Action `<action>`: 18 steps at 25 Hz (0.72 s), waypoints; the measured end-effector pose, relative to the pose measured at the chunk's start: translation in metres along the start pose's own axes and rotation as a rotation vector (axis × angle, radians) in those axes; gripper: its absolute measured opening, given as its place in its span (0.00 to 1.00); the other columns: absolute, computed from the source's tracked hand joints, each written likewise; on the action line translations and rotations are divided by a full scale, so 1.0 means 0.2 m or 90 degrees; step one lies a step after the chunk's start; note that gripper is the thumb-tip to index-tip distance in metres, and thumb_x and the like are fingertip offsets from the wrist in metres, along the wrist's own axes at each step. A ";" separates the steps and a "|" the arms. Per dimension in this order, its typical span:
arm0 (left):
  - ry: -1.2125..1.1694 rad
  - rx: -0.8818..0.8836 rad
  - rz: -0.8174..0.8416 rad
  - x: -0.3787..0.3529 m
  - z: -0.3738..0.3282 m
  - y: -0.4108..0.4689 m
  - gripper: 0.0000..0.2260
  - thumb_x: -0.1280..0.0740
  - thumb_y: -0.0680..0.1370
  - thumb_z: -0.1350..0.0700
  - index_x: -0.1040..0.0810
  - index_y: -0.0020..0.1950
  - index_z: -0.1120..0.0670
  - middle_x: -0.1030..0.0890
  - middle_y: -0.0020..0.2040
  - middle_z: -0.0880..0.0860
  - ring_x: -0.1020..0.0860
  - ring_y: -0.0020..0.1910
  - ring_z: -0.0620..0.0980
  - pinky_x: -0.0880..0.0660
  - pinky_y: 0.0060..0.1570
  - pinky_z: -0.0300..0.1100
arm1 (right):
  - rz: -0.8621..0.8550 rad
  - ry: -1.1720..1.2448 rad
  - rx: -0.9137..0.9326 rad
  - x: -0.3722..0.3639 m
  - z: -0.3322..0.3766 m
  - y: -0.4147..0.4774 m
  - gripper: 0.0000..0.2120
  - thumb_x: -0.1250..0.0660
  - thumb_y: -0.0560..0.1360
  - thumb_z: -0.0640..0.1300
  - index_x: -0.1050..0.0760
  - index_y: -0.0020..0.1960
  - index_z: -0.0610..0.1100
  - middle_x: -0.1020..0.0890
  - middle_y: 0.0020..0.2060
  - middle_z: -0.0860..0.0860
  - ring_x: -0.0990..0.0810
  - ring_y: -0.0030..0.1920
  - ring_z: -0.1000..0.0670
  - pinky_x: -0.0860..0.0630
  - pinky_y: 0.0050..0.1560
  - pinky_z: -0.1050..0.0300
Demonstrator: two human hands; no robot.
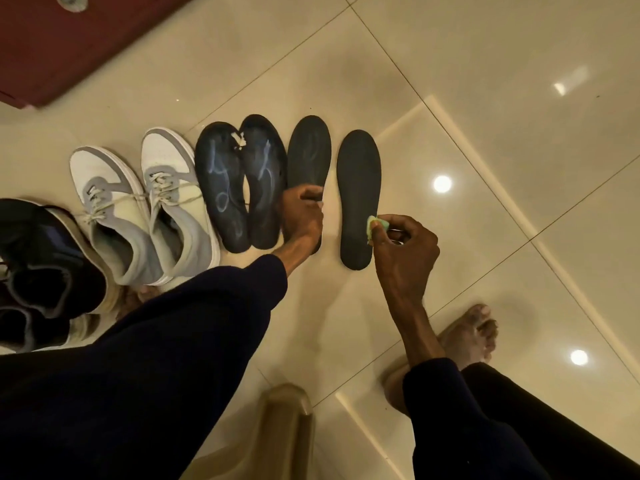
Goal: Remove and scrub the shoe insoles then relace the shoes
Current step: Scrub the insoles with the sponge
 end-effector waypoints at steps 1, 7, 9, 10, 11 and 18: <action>0.045 -0.009 -0.039 0.06 0.03 0.00 0.12 0.26 0.75 0.68 0.18 0.56 0.57 0.18 0.55 0.54 0.19 0.52 0.48 0.18 0.56 0.46 | 0.002 0.004 -0.003 -0.01 0.01 -0.01 0.13 0.24 0.75 0.49 0.16 0.55 0.42 0.14 0.48 0.49 0.15 0.45 0.53 0.17 0.50 0.58; 0.366 0.009 -0.026 0.09 0.08 -0.10 0.40 0.16 0.67 0.54 0.33 0.73 0.57 0.34 0.73 0.61 0.31 0.71 0.61 0.29 0.68 0.52 | 0.017 -0.006 -0.011 -0.07 0.04 -0.01 0.14 0.24 0.75 0.50 0.16 0.56 0.42 0.14 0.49 0.48 0.15 0.46 0.51 0.16 0.52 0.49; 0.376 0.003 -0.020 0.06 0.06 -0.10 0.43 0.16 0.67 0.56 0.37 0.75 0.58 0.34 0.73 0.62 0.31 0.71 0.62 0.29 0.68 0.52 | 0.017 -0.010 -0.015 -0.07 0.04 -0.01 0.14 0.24 0.75 0.49 0.16 0.56 0.42 0.14 0.49 0.48 0.15 0.46 0.51 0.16 0.53 0.50; 0.361 0.005 -0.019 0.06 0.05 -0.10 0.43 0.17 0.67 0.58 0.38 0.75 0.58 0.33 0.73 0.62 0.31 0.71 0.62 0.29 0.69 0.52 | 0.019 -0.011 -0.014 -0.07 0.05 -0.01 0.14 0.24 0.75 0.49 0.16 0.56 0.42 0.14 0.49 0.48 0.15 0.46 0.51 0.16 0.53 0.50; 0.322 0.008 -0.015 0.06 0.06 -0.09 0.43 0.17 0.68 0.60 0.39 0.76 0.58 0.33 0.73 0.61 0.31 0.72 0.61 0.29 0.70 0.52 | 0.022 -0.012 -0.011 -0.07 0.06 -0.02 0.14 0.24 0.75 0.49 0.16 0.56 0.42 0.14 0.49 0.48 0.15 0.46 0.51 0.16 0.53 0.50; -0.060 0.155 0.156 0.25 -0.07 -0.22 0.22 0.32 0.81 0.65 0.30 0.75 0.57 0.24 0.62 0.50 0.25 0.64 0.49 0.27 0.65 0.44 | 0.083 0.000 0.043 -0.01 0.36 -0.07 0.12 0.23 0.74 0.47 0.16 0.54 0.41 0.14 0.48 0.48 0.15 0.46 0.52 0.16 0.54 0.50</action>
Point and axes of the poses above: each hand's wrist, its own y-axis towards the middle knuckle, its own x-axis out of the back of the hand, z = x × y, the point moved 7 cm from there along y, towards the middle knuckle
